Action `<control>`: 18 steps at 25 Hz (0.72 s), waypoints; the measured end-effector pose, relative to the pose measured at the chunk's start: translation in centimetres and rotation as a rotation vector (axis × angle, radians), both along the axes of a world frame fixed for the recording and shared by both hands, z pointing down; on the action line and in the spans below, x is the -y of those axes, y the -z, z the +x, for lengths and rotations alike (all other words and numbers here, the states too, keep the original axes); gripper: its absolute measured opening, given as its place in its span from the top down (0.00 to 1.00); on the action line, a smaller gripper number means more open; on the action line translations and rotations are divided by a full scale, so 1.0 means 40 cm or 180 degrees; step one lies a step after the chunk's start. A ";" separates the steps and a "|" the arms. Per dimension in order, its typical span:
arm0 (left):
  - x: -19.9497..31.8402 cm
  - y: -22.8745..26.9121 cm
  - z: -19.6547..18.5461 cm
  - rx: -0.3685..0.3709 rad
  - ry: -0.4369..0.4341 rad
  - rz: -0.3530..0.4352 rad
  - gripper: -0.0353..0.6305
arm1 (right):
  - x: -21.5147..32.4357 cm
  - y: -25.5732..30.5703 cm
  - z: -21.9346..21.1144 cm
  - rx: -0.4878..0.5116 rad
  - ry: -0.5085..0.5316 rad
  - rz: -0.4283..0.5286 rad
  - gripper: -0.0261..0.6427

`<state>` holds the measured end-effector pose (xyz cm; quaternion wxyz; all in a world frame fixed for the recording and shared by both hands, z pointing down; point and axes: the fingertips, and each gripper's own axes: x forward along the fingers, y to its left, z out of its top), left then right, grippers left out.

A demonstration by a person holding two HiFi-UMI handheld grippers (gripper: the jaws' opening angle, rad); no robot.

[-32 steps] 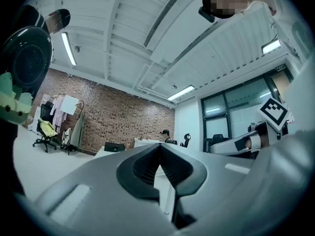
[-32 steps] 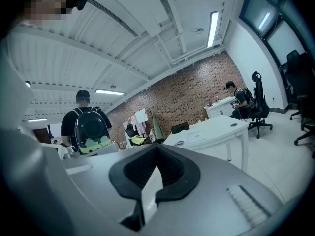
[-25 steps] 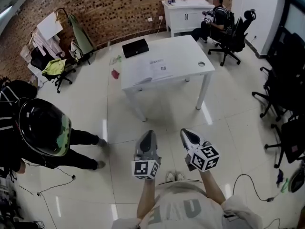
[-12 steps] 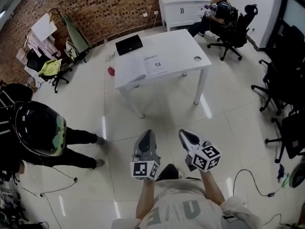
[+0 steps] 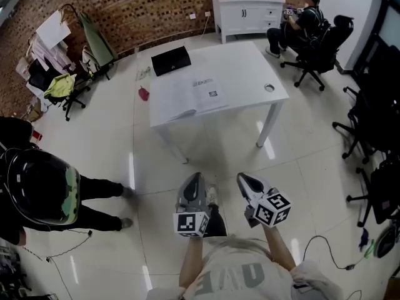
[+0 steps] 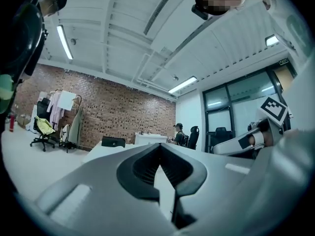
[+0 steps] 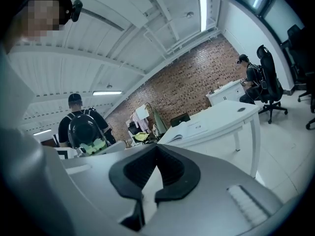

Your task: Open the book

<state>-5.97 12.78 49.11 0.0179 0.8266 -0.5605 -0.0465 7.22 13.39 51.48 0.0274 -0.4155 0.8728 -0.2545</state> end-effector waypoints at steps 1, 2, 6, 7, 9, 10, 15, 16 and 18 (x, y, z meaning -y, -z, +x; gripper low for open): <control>0.052 -0.001 -0.013 -0.0024 -0.0009 0.0018 0.92 | 0.052 -0.004 -0.009 -0.0013 -0.0023 0.0004 0.96; 0.108 0.003 -0.030 -0.0044 -0.0014 0.0042 0.92 | 0.111 -0.005 -0.022 -0.0027 -0.0038 0.0020 0.95; 0.334 0.037 -0.108 -0.0096 -0.0093 0.0121 0.92 | 0.363 0.012 -0.096 -0.0134 -0.0060 0.0069 0.95; 0.385 0.045 -0.129 -0.0139 -0.0121 0.0118 0.92 | 0.418 0.018 -0.114 -0.0162 -0.0073 0.0070 0.95; 0.490 0.062 -0.172 -0.0282 -0.0148 0.0104 0.92 | 0.523 0.035 -0.150 -0.0230 -0.0088 0.0117 0.95; 0.543 0.072 -0.190 -0.0335 -0.0161 0.0102 0.92 | 0.575 0.046 -0.164 -0.0262 -0.0103 0.0160 0.95; 0.717 0.055 -0.189 -0.0326 -0.0262 0.0029 0.92 | 0.748 0.055 -0.164 -0.0269 -0.0237 0.0157 0.95; 0.736 0.046 -0.183 -0.0315 -0.0266 -0.0004 0.92 | 0.767 0.047 -0.163 -0.0276 -0.0241 0.0131 0.95; 0.774 0.032 -0.180 -0.0300 -0.0250 -0.0060 0.92 | 0.803 0.027 -0.167 -0.0287 -0.0219 0.0083 0.95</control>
